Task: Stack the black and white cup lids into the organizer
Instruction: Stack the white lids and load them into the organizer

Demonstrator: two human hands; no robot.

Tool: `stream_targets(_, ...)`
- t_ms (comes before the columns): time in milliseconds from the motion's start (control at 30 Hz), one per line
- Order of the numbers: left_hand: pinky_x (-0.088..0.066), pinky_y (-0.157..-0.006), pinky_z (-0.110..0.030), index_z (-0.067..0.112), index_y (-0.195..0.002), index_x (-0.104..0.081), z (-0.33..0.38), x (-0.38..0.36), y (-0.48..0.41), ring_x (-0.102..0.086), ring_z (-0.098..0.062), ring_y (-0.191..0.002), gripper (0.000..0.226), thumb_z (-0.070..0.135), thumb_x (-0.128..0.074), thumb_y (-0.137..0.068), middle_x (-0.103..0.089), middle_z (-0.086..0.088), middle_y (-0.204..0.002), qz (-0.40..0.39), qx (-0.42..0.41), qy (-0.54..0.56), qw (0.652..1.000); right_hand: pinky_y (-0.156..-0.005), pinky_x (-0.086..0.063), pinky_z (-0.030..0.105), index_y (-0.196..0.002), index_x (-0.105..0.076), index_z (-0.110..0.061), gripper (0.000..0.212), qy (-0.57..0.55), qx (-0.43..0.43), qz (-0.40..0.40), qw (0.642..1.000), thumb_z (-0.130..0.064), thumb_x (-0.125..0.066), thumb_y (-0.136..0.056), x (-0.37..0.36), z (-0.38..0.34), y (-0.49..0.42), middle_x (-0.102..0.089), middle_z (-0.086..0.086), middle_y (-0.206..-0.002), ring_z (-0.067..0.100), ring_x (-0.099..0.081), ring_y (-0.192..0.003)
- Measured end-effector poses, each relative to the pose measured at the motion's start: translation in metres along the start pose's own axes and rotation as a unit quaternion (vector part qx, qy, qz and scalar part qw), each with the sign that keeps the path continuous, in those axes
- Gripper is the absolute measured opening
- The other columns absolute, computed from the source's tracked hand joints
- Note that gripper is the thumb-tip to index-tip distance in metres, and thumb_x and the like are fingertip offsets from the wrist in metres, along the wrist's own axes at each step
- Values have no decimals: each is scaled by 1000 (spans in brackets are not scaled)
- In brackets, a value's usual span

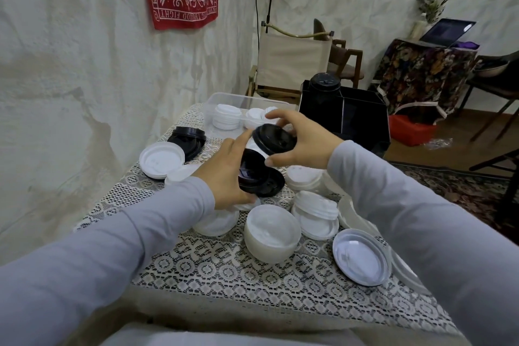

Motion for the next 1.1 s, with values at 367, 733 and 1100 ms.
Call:
stream_targets(367, -39, -99, -36, 31, -147, 3, 2, 2, 4, -43, -25, -119, 129, 29, -89, -56, -27, -6, -132, 23, -3, 42, 999, -96, -44, 27, -130, -40, -24, 82, 31, 13, -35, 999, -31, -86, -63, -20, -5, 6, -46, -3, -123, 13, -52, -106)
stream_targets(733, -41, -98, -36, 25, -148, -3, 13, 3, 5, -43, -22, -117, 125, 20, -87, -56, -29, -5, -127, 32, -59, 46, 997, -102, -39, 31, -127, -46, -19, 81, 41, 46, -36, 997, -34, -88, -59, -35, -7, 5, -49, -1, -125, 14, -47, -115)
stream_targets(1100, -39, -101, -33, 25, -146, -14, 10, 7, 0, -43, -19, -116, 108, 20, -82, -62, -35, -6, -128, 30, -45, 92, 994, -106, -33, 25, -144, -34, -23, 74, 32, 70, -65, 995, -30, -72, -81, -42, -2, 14, -35, 1, -143, 13, -36, -130)
Point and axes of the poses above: each hand's wrist, its own y-axis away from the middle knuckle, its own x-axis out of the back of the hand, z = x × y, the point moved 4 cm from there along -y, towards the middle knuckle
